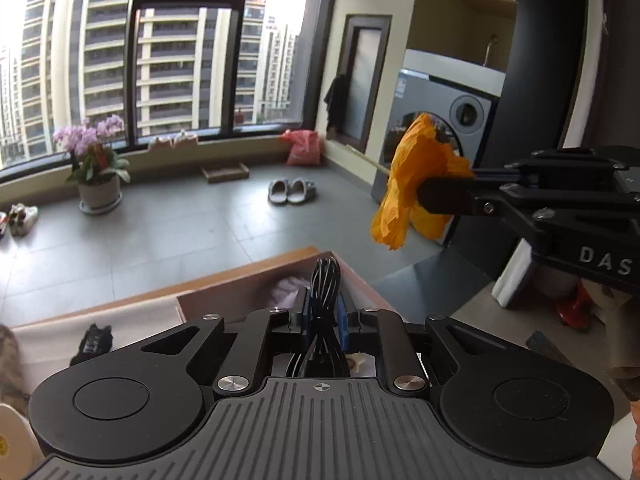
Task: Organize soft objects
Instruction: 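Grasp the orange flower with the right gripper while the left gripper holds the cable, then lower the flower and cable into the pink box and open both grippers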
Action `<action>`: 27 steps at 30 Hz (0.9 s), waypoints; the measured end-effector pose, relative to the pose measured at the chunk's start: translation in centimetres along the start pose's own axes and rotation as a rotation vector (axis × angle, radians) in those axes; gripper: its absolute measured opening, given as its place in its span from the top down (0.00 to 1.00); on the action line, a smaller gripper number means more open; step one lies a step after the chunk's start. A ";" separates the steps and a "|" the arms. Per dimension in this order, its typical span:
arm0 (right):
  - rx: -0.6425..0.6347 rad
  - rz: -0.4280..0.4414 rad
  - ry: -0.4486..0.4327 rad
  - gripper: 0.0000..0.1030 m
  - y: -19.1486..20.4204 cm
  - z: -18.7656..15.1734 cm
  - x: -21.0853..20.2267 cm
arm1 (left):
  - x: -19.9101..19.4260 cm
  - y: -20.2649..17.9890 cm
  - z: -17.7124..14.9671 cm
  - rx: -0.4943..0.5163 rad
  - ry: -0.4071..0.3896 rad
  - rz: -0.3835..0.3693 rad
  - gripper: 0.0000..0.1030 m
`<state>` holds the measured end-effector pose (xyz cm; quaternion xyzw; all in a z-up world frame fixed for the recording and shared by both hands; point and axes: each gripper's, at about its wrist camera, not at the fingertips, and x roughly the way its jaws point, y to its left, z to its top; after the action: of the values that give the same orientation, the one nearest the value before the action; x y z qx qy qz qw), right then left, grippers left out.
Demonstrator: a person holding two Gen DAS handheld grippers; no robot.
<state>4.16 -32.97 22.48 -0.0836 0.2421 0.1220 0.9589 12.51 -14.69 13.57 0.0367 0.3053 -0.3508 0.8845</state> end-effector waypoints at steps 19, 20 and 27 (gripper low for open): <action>0.147 0.121 0.320 0.95 -1.0 -7.9 9.3 | 5.7 3.7 -3.5 -0.143 0.240 -0.087 0.83; 0.149 0.127 0.334 0.95 -0.8 -8.2 9.6 | 5.1 3.9 -3.5 -0.157 0.219 -0.101 0.83; 0.162 0.163 0.462 0.95 0.7 -10.7 11.9 | 0.8 4.2 -3.1 -0.149 0.032 -0.068 0.83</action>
<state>9.40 -32.38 7.39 -0.0124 0.4696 0.1567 0.8688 14.12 -11.13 9.97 -0.0337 0.3458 -0.3565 0.8673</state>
